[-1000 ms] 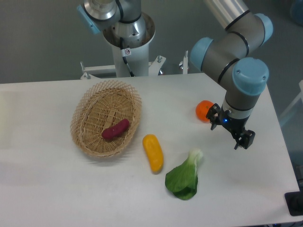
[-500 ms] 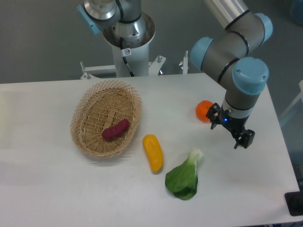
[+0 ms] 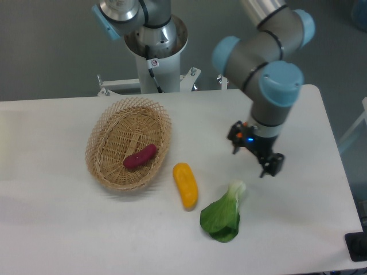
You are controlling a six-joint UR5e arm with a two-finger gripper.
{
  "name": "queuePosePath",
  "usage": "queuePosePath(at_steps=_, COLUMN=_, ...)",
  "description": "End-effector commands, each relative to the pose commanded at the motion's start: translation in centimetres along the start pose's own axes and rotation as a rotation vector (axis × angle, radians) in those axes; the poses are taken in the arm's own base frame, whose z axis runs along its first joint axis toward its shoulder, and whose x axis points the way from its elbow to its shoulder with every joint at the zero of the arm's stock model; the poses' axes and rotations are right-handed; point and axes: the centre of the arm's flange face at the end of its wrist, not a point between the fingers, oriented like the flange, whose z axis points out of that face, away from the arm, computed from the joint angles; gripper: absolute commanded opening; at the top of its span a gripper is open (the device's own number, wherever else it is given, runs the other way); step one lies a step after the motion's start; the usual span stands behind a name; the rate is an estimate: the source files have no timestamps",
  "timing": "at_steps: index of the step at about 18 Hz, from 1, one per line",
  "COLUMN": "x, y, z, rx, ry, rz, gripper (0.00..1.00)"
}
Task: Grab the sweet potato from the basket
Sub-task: 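Move the gripper over the wicker basket toward the purple sweet potato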
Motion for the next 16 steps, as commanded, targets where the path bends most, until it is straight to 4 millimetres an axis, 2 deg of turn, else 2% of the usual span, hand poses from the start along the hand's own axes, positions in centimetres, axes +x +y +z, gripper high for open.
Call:
queuePosePath(at_steps=3, x=2.4, y=-3.3, z=1.6, rx=-0.003, ry=0.031, rz=0.02, gripper=1.0)
queuePosePath(at_steps=7, x=6.4, y=-5.6, z=2.9, rx=-0.002, ry=0.044, rz=0.069, gripper=1.0)
queuePosePath(at_steps=11, x=9.9, y=-6.7, z=4.8, rx=0.004, ry=0.03, rz=0.111, gripper=1.0)
queuePosePath(at_steps=16, x=13.0, y=-8.0, z=5.1, rx=0.004, ry=0.047, rz=0.151, gripper=1.0)
